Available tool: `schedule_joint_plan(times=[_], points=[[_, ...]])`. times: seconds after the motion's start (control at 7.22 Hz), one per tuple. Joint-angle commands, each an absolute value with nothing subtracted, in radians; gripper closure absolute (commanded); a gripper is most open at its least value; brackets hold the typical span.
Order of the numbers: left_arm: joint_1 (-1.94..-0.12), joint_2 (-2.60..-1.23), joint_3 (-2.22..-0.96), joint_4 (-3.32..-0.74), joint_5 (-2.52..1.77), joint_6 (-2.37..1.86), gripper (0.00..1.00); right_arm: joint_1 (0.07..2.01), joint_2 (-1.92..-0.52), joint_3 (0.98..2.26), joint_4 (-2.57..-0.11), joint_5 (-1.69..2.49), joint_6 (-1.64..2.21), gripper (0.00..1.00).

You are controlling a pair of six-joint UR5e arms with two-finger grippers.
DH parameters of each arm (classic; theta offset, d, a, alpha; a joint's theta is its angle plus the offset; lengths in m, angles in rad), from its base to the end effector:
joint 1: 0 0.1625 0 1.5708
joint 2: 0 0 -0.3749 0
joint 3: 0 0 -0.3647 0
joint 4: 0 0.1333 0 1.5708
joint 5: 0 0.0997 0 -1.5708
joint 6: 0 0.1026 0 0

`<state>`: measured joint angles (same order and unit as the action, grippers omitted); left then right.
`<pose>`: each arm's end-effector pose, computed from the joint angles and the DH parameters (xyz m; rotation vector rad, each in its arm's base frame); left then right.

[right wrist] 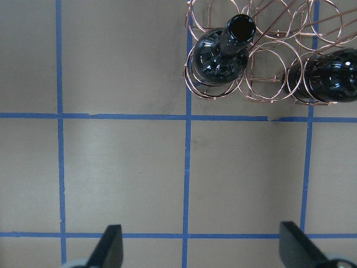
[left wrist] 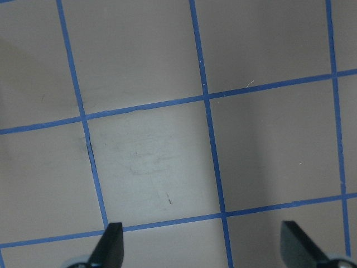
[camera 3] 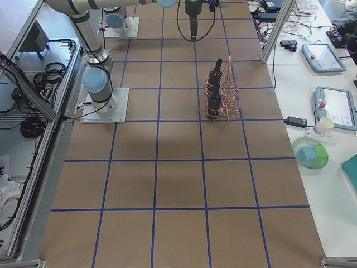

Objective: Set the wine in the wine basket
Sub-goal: 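Move the left gripper toward the standing dark wine bottle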

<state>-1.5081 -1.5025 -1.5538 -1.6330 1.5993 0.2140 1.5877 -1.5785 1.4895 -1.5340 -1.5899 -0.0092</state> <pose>-0.1026 -0.4471 0.4674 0.2345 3.1012 -0.0294 0.1392 -0.4630 0.4726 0.0400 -3.1214 0.0816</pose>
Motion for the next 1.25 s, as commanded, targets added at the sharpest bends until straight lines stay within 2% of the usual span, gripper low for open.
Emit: schedule_joint_plan(times=[0.0, 1.11], points=[[-1.508, -1.503, -1.554, -1.634, 1.598, 0.222, 0.00, 1.588, -1.583, 1.488, -1.525, -1.586, -0.011, 0.00], [-1.488, -1.511, -1.551, -1.635, 1.602, 0.229, 0.00, 1.589, -1.597, 1.488, -1.529, -1.574, -0.003, 0.00]])
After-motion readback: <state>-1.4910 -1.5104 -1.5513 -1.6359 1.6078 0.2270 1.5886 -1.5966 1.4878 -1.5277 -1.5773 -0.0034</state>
